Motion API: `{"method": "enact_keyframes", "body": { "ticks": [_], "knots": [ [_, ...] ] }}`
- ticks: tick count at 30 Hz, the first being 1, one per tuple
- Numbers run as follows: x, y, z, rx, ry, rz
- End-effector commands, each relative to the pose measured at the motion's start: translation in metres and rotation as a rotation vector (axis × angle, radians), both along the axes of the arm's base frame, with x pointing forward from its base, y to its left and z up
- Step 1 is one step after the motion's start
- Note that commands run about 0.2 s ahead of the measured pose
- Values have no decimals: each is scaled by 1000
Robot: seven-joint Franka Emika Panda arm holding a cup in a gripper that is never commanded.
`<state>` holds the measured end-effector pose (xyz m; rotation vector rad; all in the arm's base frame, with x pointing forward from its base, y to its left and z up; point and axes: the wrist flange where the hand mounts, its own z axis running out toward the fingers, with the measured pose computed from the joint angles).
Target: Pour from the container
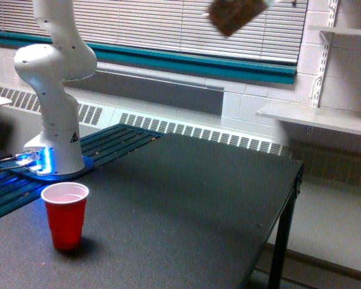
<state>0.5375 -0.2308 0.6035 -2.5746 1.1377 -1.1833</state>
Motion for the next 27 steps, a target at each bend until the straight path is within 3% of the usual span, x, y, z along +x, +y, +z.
{"method": "enact_keyframes", "body": {
  "ticks": [1, 15, 19, 27],
  "knots": [
    [-36, -40, -2, -102, 20, 46],
    [-113, -91, -28, -149, 89, 54],
    [-137, -95, -43, -138, 113, 51],
    [-188, -101, -62, -160, 162, 44]
  ]
}}
